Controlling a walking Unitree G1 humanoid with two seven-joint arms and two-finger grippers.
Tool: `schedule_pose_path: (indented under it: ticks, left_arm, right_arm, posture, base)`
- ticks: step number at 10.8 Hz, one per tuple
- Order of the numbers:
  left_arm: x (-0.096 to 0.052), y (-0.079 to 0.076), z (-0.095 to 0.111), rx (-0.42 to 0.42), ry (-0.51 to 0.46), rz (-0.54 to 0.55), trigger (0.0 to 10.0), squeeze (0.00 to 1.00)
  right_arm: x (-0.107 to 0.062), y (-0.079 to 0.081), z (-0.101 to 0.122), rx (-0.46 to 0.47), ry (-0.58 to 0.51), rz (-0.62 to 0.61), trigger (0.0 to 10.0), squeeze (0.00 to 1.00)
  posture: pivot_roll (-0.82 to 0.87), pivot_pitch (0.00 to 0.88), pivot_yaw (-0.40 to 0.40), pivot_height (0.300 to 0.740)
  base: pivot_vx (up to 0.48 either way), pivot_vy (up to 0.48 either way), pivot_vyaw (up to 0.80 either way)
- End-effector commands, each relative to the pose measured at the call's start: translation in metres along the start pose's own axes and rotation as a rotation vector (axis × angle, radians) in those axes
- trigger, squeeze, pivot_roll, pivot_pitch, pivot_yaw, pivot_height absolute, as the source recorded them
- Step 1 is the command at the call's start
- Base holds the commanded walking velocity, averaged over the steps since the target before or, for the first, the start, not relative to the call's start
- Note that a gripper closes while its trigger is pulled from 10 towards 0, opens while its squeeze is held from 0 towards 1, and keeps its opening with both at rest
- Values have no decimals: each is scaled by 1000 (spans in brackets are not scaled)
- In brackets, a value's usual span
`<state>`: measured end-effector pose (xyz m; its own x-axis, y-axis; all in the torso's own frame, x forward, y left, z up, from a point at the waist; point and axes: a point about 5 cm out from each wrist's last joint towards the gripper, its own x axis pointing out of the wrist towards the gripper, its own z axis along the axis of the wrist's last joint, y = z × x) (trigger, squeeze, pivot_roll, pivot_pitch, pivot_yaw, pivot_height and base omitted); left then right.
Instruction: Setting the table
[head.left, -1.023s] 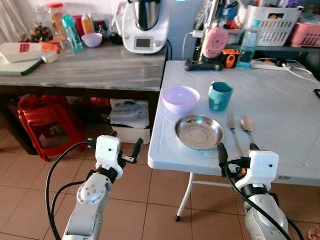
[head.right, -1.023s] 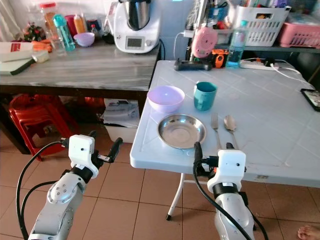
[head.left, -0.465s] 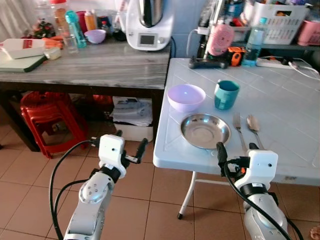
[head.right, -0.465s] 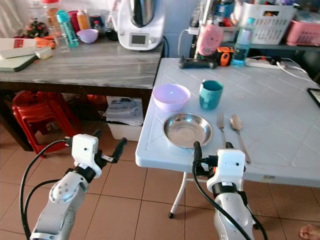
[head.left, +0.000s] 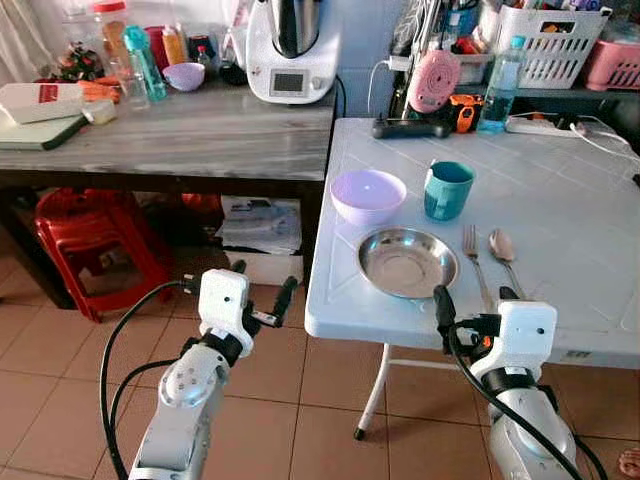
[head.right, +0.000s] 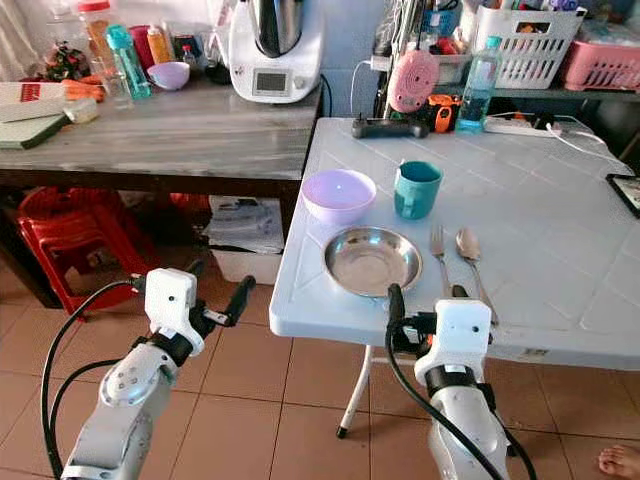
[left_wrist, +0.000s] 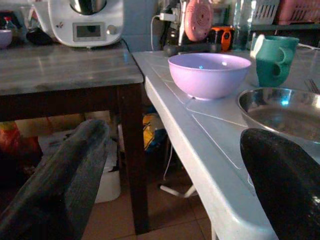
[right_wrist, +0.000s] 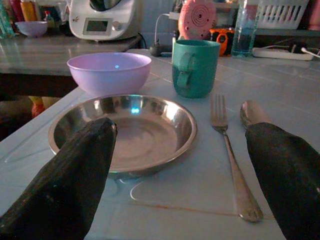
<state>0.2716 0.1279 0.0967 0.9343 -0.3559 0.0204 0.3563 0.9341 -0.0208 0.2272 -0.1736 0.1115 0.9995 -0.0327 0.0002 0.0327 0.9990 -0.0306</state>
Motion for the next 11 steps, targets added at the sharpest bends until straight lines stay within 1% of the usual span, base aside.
schedule_pose_path:
  ticks: [1,10,11]
  left_arm:
    - [2,0,2,12,-9,-14,10000,0]
    - [1,0,1,10,-2,-23,10000,0]
    - [0,0,0,8,2,-17,10000,0]
  right_arm:
    - [1,-2,1,-6,-6,-2,10000,0]
    - [0,-3,-1,-6,-3,-7,10000,0]
    - [0,-3,-1,-7,0,-8,10000,0]
  posture:
    - [37,0,20,740]
    - [38,0,20,740]
    - [38,0,20,740]
  base:
    - [285,0,0]
    - [291,0,0]
    - [0,0,0]
